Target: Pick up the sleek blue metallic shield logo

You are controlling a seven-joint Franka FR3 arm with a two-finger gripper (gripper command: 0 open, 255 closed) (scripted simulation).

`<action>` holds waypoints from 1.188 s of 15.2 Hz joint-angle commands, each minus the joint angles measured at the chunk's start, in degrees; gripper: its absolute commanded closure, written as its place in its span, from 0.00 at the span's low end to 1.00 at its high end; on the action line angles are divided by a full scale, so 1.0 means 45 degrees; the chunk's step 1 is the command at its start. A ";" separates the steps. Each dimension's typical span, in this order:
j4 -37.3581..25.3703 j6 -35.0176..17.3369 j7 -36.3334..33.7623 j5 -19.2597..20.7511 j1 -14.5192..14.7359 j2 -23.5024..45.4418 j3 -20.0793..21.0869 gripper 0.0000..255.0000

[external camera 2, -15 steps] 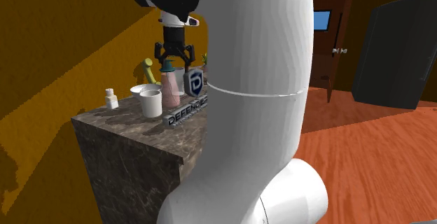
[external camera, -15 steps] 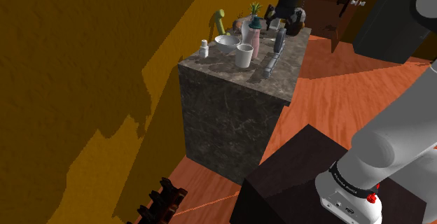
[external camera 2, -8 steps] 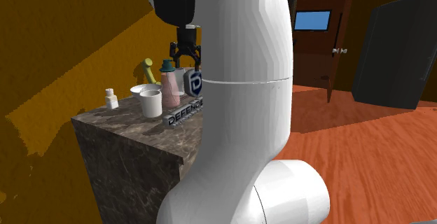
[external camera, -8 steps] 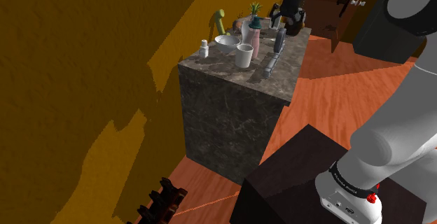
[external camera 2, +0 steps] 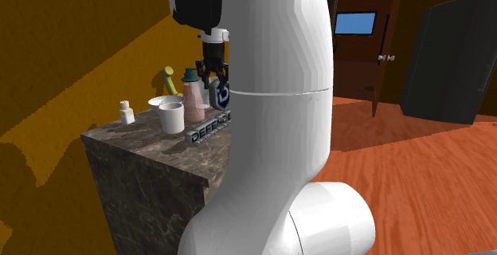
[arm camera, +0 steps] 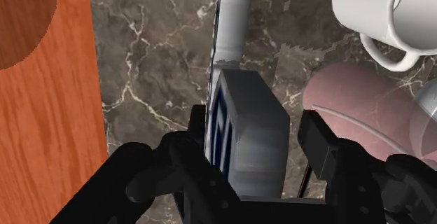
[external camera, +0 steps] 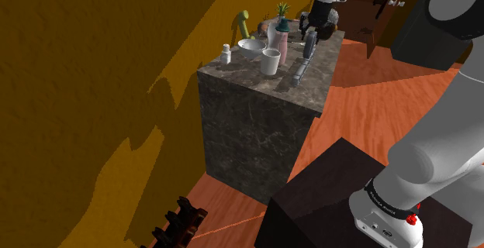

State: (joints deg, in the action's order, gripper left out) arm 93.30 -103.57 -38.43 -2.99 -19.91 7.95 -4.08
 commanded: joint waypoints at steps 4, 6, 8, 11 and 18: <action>0.0015 -0.0021 0.0001 -0.0001 0.0000 0.0002 0.0000 1.00; 0.0014 -0.0019 0.0003 -0.0001 -0.0001 0.0000 -0.0001 1.00; 0.0004 -0.0016 0.0002 -0.0002 -0.0001 0.0007 -0.0001 1.00; -0.0330 0.0321 -0.0014 0.0003 -0.0001 0.0004 -0.0002 1.00; -0.1734 0.1573 -0.0054 0.0000 -0.0019 0.0156 -0.0011 1.00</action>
State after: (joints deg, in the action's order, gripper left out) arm 86.25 -97.34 -38.64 -3.01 -19.98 8.81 -4.12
